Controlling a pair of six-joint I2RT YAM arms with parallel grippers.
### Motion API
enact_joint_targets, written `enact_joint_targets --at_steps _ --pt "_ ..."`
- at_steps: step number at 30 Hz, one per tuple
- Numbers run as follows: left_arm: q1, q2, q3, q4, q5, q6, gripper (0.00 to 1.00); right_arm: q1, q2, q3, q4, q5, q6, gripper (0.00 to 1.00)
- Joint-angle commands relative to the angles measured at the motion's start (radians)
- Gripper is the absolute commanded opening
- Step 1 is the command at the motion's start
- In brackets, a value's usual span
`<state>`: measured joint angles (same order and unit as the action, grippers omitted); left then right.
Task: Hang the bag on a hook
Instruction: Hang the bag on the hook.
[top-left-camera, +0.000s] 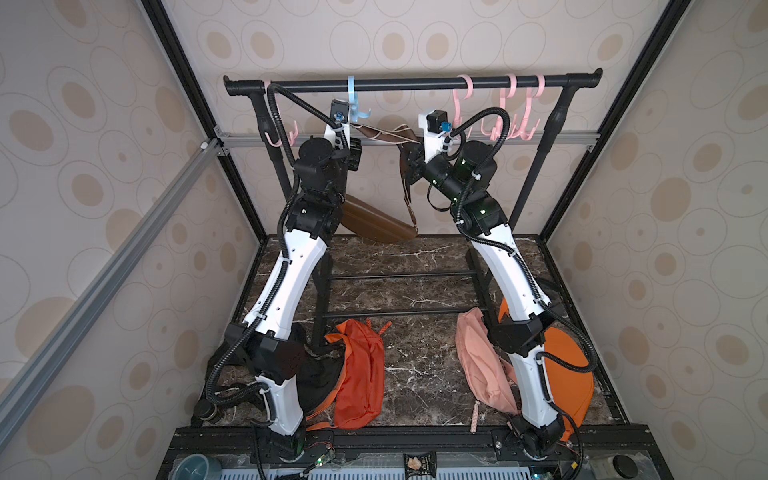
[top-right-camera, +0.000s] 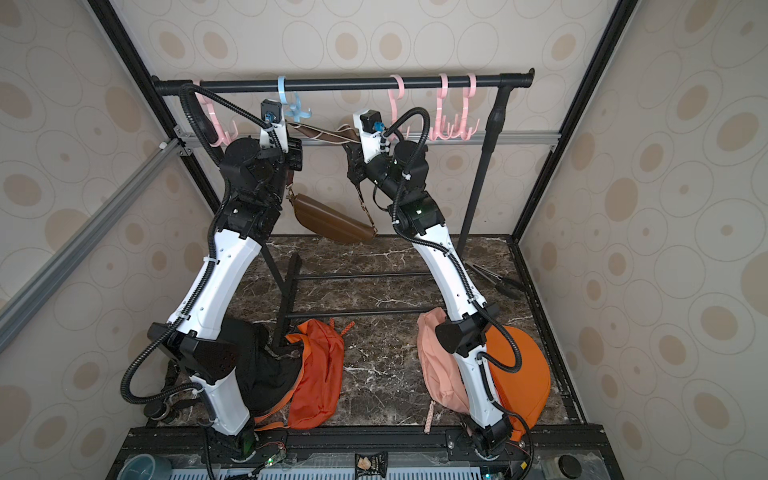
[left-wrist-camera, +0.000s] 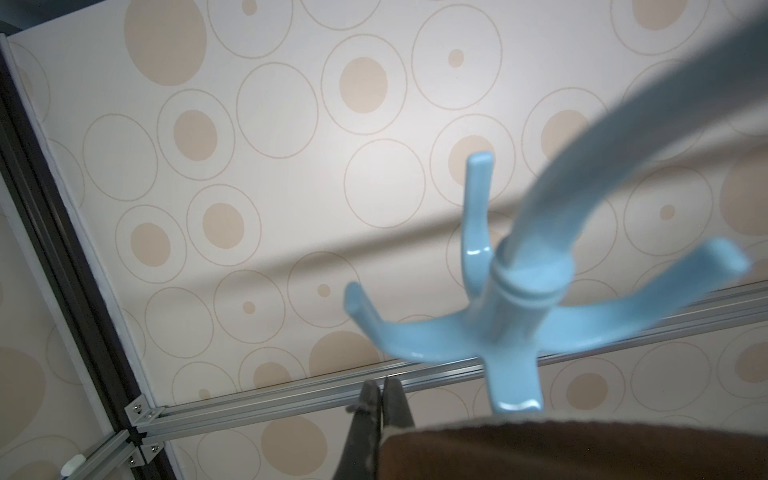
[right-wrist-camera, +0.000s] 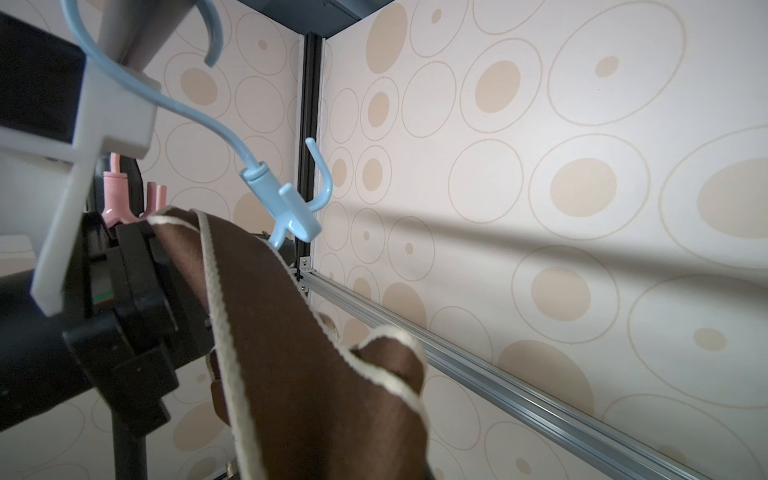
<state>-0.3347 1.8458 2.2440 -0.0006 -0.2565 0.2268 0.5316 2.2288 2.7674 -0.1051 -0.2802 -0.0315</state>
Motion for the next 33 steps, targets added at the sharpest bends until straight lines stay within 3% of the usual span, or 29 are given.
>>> enact_joint_targets --at_steps 1,8,17,18,19,24,29,33 --pt "0.071 -0.031 -0.025 -0.073 -0.151 -0.056 0.00 -0.053 -0.103 0.018 0.088 0.038 -0.004 0.00" --pt "0.031 -0.094 -0.187 -0.132 -0.151 -0.087 0.00 -0.054 -0.114 -0.011 0.064 0.023 0.011 0.00" --pt "-0.016 -0.188 -0.394 -0.131 -0.117 -0.147 0.00 -0.052 -0.212 -0.163 0.066 -0.053 0.054 0.00" --pt "-0.021 -0.200 -0.416 -0.130 -0.112 -0.155 0.02 -0.053 -0.225 -0.188 0.076 -0.064 0.064 0.01" --pt "-0.024 -0.213 -0.444 -0.127 -0.106 -0.167 0.11 -0.052 -0.243 -0.220 0.089 -0.081 0.077 0.04" --pt "-0.035 -0.271 -0.561 -0.110 -0.080 -0.203 0.18 -0.041 -0.298 -0.314 0.120 -0.143 0.106 0.21" --pt "-0.038 -0.338 -0.665 -0.064 -0.069 -0.219 0.47 -0.037 -0.320 -0.351 0.119 -0.160 0.120 0.28" --pt "-0.039 -0.366 -0.671 -0.070 -0.026 -0.228 0.68 -0.035 -0.323 -0.350 0.106 -0.178 0.129 0.39"
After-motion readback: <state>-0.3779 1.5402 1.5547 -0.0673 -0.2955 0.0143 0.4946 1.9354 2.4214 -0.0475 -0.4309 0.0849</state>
